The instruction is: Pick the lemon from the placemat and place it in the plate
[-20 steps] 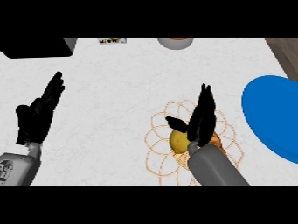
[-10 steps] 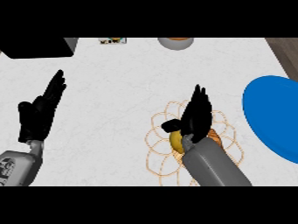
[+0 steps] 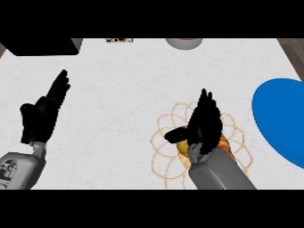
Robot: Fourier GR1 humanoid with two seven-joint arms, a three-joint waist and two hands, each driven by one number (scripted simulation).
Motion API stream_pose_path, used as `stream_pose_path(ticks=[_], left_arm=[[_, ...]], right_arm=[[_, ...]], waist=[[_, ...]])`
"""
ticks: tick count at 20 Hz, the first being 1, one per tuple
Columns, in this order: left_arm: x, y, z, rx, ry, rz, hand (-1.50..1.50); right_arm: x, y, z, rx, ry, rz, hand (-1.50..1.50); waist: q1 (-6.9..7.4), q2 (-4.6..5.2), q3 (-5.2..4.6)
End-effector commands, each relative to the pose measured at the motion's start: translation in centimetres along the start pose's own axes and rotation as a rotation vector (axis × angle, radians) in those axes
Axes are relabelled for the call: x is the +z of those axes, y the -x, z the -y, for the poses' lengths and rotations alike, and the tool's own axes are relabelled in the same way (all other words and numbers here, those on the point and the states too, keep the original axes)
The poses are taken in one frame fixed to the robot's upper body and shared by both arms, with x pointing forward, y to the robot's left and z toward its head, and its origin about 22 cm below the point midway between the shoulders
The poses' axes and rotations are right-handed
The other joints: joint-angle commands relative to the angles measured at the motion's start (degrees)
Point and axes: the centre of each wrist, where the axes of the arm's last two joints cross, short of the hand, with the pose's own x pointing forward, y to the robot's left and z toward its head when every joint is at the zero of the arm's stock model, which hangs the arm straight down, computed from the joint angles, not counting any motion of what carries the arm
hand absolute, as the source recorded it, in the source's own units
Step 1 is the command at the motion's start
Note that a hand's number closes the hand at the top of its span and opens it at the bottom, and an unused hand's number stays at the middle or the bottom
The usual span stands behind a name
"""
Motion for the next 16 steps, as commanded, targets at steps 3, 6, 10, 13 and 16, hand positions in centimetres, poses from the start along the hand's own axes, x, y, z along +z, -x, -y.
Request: stream_pose_path(ticks=[3,6,10,13,16], left_arm=[[-0.7,-0.4,-0.1,0.011,0.000,0.006,0.00],[-0.8,-0.5,1.0,-0.007,0.007,-0.003,0.00],[-0.6,0.5,0.2,0.003,0.014,0.027,0.00],[-0.5,0.0,1.3,0.001,0.017,0.007,0.00],[-1.1,1.3,0.5,0.007,0.015,0.008,0.00]], right_arm=[[0.6,0.3,0.5,0.144,-0.093,-0.234,-1.50],[0.2,1.9,0.9,0.144,-0.108,-0.273,-1.50],[-0.5,1.7,0.1,0.135,-0.109,-0.283,-1.50],[-0.4,2.6,0.2,0.146,-0.140,-0.284,-1.50],[-0.4,4.1,-1.2,0.153,-0.162,-0.318,-1.50]], waist=[[0.77,0.36,0.02],[0.49,0.42,0.10],[1.47,0.68,0.10],[1.31,0.57,0.12],[1.08,0.75,0.10]])
